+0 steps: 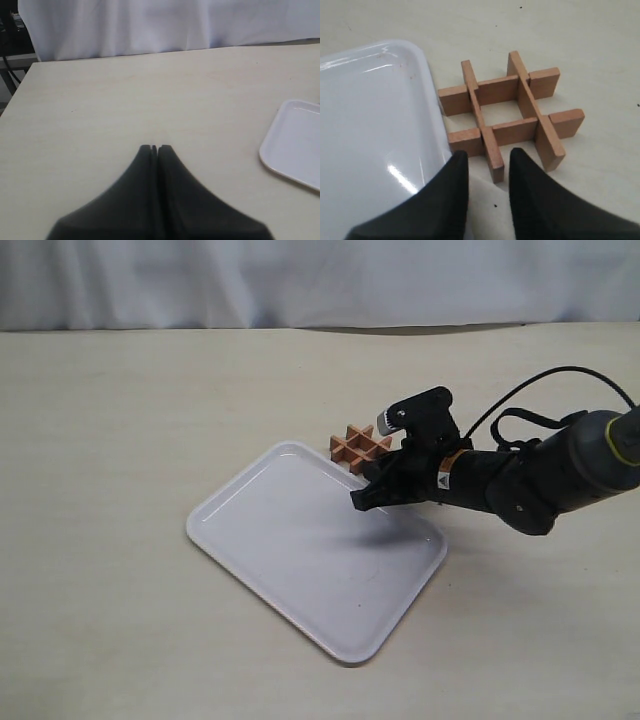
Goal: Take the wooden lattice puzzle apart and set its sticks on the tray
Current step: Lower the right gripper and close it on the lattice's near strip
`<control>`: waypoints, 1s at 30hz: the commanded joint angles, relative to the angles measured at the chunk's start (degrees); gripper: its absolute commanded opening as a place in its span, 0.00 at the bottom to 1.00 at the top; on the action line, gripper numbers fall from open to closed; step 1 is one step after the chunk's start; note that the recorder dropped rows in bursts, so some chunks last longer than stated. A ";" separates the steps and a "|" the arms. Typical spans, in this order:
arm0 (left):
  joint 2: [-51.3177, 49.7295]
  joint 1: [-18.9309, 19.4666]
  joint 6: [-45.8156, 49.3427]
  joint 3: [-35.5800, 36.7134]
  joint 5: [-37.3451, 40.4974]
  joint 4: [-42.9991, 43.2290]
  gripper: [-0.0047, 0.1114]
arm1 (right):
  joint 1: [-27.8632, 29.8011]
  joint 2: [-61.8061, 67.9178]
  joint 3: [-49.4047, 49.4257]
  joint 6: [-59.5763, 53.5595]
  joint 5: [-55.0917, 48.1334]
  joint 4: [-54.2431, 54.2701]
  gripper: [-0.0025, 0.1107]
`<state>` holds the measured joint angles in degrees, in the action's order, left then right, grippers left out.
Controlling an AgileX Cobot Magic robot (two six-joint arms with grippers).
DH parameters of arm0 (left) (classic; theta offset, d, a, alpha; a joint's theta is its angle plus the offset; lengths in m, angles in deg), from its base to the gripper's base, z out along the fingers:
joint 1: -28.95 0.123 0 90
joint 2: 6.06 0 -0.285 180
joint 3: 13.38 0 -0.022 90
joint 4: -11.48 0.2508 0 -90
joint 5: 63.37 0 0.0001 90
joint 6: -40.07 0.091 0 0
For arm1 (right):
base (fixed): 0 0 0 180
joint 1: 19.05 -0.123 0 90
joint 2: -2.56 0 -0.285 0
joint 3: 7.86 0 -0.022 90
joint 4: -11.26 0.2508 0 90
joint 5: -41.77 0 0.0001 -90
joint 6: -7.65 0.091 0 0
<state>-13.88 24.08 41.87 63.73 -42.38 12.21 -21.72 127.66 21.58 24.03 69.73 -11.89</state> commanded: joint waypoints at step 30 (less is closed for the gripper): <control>0.04 -0.51 -0.13 0.11 -0.77 0.14 0.04 | 0.01 -11.03 6.85 -2.86 10.06 1.68 0.06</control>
<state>-13.88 24.08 41.87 63.73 -42.38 12.21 -21.72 118.60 27.56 21.91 78.86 -10.57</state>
